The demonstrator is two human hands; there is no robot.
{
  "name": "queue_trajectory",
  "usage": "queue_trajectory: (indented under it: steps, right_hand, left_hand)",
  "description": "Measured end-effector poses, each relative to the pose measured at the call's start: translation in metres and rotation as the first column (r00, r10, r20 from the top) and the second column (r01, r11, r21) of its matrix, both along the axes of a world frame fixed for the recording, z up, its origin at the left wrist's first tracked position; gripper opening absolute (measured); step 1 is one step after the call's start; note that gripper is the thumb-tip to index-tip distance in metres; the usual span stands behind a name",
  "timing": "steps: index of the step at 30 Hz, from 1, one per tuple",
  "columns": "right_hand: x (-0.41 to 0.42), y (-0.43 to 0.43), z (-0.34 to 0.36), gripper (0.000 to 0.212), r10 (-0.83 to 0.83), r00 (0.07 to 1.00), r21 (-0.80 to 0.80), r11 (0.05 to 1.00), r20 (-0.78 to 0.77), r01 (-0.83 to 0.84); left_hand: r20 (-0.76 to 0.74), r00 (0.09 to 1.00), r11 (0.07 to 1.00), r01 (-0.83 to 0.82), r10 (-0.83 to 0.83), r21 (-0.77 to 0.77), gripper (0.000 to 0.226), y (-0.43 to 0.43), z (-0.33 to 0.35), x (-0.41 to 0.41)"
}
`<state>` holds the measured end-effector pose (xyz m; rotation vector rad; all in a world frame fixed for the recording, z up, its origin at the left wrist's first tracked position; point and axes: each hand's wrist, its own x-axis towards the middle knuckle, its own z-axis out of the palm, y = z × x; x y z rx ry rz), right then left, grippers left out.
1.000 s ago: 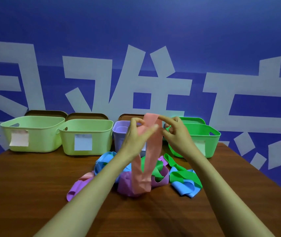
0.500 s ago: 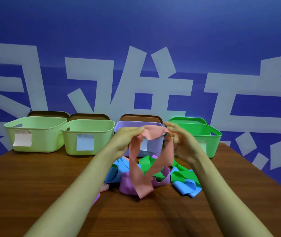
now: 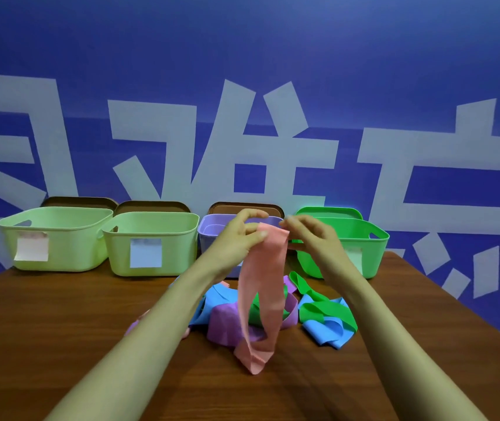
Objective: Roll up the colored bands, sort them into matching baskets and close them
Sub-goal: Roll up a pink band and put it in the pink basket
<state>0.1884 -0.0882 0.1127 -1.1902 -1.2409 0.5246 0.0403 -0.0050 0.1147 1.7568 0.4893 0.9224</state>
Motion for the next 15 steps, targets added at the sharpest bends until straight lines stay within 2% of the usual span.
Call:
queue_trajectory:
  steps: [3, 7, 9, 12, 15]
  right_hand:
    - [0.003, 0.002, 0.002, 0.003, -0.016, 0.991, 0.037, 0.999, 0.136, 0.011]
    - [0.007, 0.005, 0.005, 0.011, -0.029, 0.992, 0.004, 1.0, 0.121, 0.029]
    - [0.007, 0.006, 0.009, 0.011, -0.067, 0.982, 0.034, 0.998, 0.176, 0.062]
    - [0.008, 0.009, 0.014, 0.016, -0.051, 0.987, 0.058, 0.997, 0.156, 0.042]
    - [0.008, 0.009, 0.016, 0.012, 0.022, 0.991, 0.026, 0.999, 0.131, -0.026]
  left_hand:
    - [0.016, 1.0, 0.999, 0.006, -0.007, 0.05, 0.034, -0.001, -0.002, 0.0]
    - [0.005, 0.984, 0.973, -0.174, 0.175, 0.154, 0.038, 0.001, -0.006, 0.005]
    - [0.025, 0.977, 0.971, -0.214, 0.213, 0.11, 0.038, 0.004, -0.01, 0.007]
    - [0.042, 0.993, 0.993, -0.109, 0.111, -0.033, 0.036, 0.002, -0.015, 0.009]
    - [0.095, 0.986, 0.99, -0.137, 0.138, -0.023, 0.018, 0.004, -0.018, 0.011]
